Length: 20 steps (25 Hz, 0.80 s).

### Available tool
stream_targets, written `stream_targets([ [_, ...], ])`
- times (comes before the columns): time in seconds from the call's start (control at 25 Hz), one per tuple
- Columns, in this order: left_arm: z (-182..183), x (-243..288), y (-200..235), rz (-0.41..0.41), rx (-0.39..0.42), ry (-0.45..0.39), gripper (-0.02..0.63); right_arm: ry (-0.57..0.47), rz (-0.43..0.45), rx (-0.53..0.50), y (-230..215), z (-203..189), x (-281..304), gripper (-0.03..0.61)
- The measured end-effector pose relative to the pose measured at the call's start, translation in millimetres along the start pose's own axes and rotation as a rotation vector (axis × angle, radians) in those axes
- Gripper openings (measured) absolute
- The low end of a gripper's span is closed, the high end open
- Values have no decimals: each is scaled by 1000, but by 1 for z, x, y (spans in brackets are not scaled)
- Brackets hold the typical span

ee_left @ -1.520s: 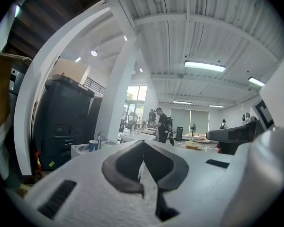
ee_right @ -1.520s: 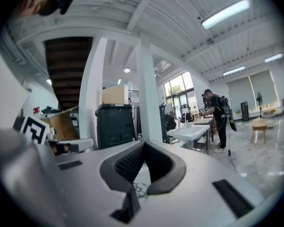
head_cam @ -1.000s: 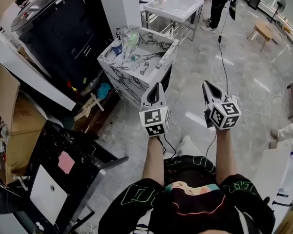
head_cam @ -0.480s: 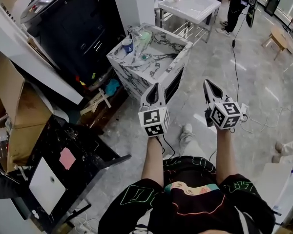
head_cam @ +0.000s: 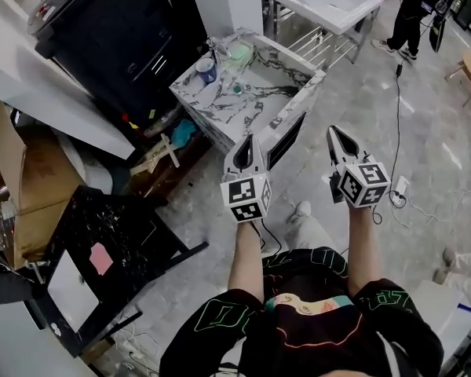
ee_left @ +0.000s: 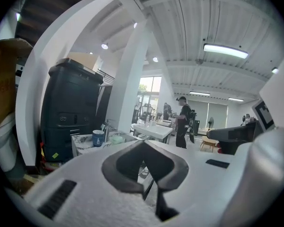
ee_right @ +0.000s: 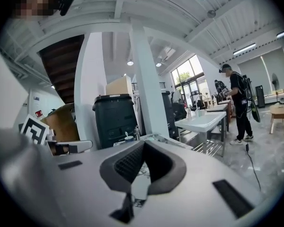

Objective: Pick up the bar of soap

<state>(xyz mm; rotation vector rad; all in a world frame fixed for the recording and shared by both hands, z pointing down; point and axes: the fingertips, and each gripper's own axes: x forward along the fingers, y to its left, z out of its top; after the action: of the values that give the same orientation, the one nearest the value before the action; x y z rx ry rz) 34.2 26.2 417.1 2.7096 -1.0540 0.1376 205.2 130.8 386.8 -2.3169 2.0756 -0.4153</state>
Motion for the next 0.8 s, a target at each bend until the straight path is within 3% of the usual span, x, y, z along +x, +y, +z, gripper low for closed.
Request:
stream_targets([
  [0.32, -3, 85, -28, 62, -7, 52, 8, 60, 53, 27, -84, 13, 63, 5],
  [0.52, 13, 112, -36, 107, 2, 39, 8, 58, 108, 41, -115, 33, 100, 6],
  [0.8, 27, 114, 0, 217, 14, 49, 8, 59, 225, 41, -89, 41, 149, 6],
])
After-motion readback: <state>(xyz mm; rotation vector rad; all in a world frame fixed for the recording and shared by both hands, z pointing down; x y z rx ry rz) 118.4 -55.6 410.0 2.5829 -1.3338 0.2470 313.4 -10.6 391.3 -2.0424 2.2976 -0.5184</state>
